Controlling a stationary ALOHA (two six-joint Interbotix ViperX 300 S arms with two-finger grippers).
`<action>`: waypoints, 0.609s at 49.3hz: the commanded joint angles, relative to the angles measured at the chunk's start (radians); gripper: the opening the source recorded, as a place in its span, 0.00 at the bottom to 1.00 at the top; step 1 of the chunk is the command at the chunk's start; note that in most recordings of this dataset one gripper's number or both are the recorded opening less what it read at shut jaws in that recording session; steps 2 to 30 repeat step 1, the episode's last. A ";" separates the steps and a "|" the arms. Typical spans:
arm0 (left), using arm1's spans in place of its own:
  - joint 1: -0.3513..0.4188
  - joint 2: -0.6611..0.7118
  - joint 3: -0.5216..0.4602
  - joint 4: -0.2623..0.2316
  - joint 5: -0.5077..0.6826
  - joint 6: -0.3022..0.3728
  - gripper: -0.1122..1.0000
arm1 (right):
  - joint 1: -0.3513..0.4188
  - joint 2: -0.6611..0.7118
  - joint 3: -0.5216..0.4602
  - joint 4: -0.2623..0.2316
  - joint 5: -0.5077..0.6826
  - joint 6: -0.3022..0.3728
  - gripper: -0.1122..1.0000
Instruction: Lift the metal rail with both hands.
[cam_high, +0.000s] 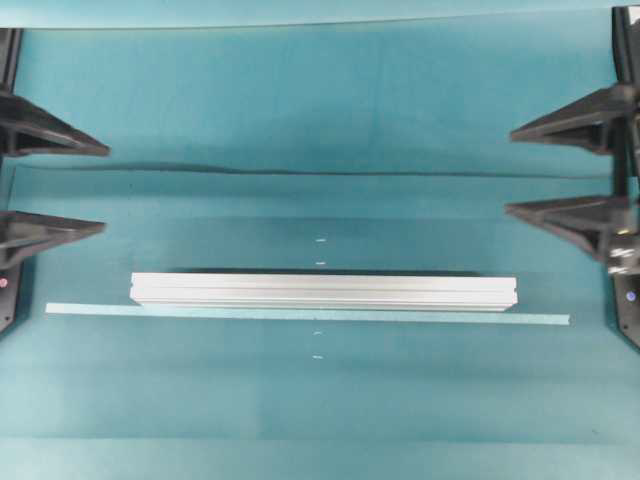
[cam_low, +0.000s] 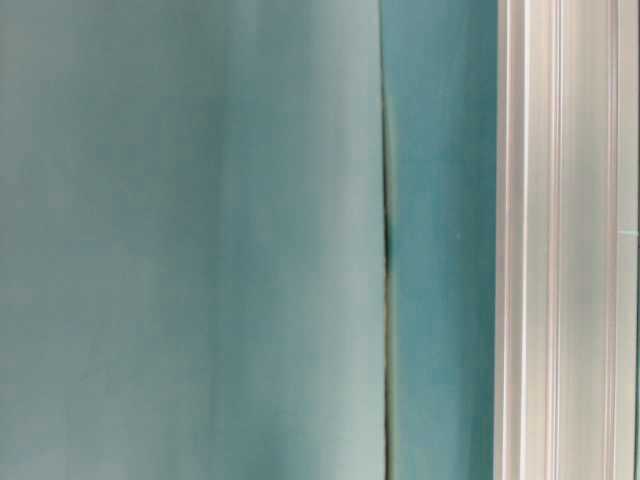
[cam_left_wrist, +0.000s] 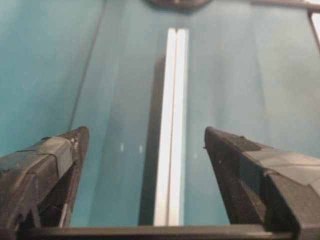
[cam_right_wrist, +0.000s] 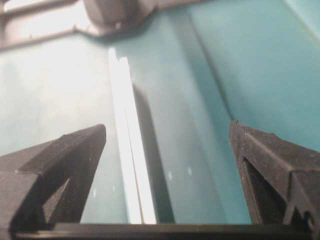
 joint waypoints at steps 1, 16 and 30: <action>0.006 -0.018 -0.021 0.000 -0.017 -0.002 0.92 | -0.009 -0.020 -0.014 -0.002 -0.017 0.000 0.99; 0.006 -0.018 -0.021 0.000 -0.017 -0.002 0.92 | -0.009 -0.020 -0.014 -0.002 -0.017 0.000 0.99; 0.006 -0.018 -0.021 0.000 -0.017 -0.002 0.92 | -0.009 -0.020 -0.014 -0.002 -0.017 0.000 0.99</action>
